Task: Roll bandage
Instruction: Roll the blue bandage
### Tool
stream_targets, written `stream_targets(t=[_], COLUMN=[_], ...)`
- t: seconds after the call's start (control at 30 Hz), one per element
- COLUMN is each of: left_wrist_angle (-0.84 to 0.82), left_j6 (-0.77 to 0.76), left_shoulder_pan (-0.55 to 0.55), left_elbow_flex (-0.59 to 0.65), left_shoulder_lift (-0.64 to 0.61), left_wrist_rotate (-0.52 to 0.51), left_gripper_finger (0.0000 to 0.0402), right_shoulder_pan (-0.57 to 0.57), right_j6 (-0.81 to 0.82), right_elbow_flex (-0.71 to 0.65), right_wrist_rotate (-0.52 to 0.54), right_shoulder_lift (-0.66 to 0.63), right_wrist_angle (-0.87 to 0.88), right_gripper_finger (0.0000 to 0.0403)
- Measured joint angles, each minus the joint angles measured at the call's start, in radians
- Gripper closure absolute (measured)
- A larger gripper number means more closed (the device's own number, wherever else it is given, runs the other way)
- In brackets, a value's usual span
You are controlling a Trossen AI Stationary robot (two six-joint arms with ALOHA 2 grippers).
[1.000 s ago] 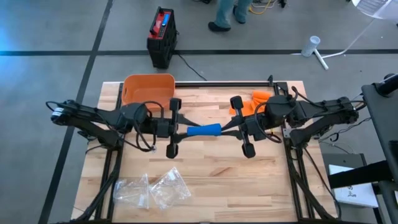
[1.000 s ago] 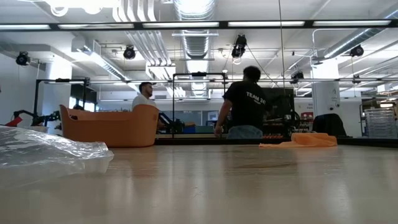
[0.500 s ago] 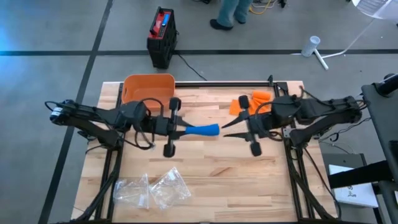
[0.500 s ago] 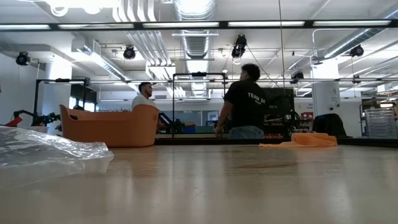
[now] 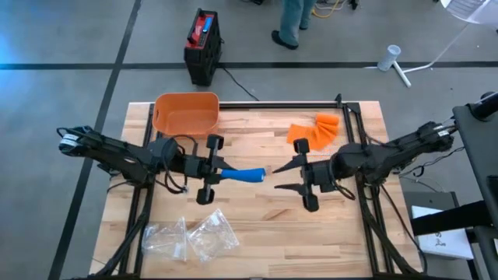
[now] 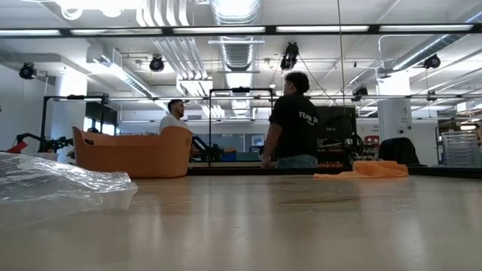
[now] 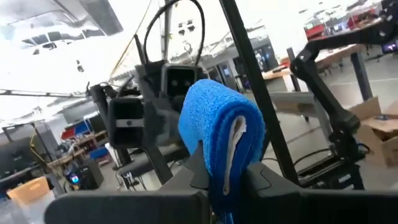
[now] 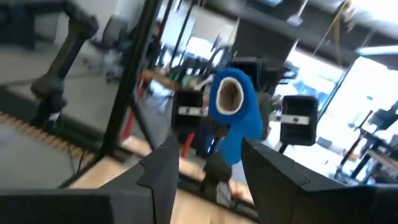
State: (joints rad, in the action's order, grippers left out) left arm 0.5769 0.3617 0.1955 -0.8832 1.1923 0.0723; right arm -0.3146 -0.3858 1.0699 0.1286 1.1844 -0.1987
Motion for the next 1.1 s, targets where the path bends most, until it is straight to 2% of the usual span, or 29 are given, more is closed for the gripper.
stream_targets(t=[0.13,0.23,0.4,0.7,0.8,0.93,0.97,1.1], left_wrist_angle=[0.125,0.151,0.166,0.16,0.16,0.159,0.159,0.16], left_j6=[-0.001,-0.003,-0.017,-0.035,-0.073,-0.122,-0.124,-0.125], left_shoulder_pan=[-0.001,-0.003,-0.003,-0.003,-0.003,-0.003,-0.003,-0.003], left_elbow_flex=[0.073,0.102,0.106,0.101,0.101,0.101,0.101,0.106], left_shoulder_lift=[-0.012,-0.011,-0.007,0.003,0.003,0.003,0.003,0.003], left_wrist_rotate=[0.0,0.0,-0.006,-0.008,-0.008,-0.008,-0.007,0.024], left_gripper_finger=[0.039,0.039,0.039,0.039,0.039,0.039,0.039,0.039], right_shoulder_pan=[0.017,0.034,0.075,0.101,0.099,0.099,0.099,0.099], right_j6=[0.013,0.019,0.047,0.003,-0.01,-0.035,-0.054,-0.076], right_elbow_flex=[-0.086,-0.094,-0.045,0.096,0.137,0.16,0.161,0.16], right_wrist_rotate=[0.008,0.01,0.006,0.006,0.005,0.028,0.053,0.172], right_shoulder_lift=[0.026,0.047,0.091,0.199,0.224,0.231,0.23,0.221], right_wrist_angle=[-0.238,-0.282,-0.27,-0.125,-0.059,-0.012,-0.009,0.018], right_gripper_finger=[0.0238,0.0236,0.0236,0.025,0.0279,0.0376,0.0389,0.0398])
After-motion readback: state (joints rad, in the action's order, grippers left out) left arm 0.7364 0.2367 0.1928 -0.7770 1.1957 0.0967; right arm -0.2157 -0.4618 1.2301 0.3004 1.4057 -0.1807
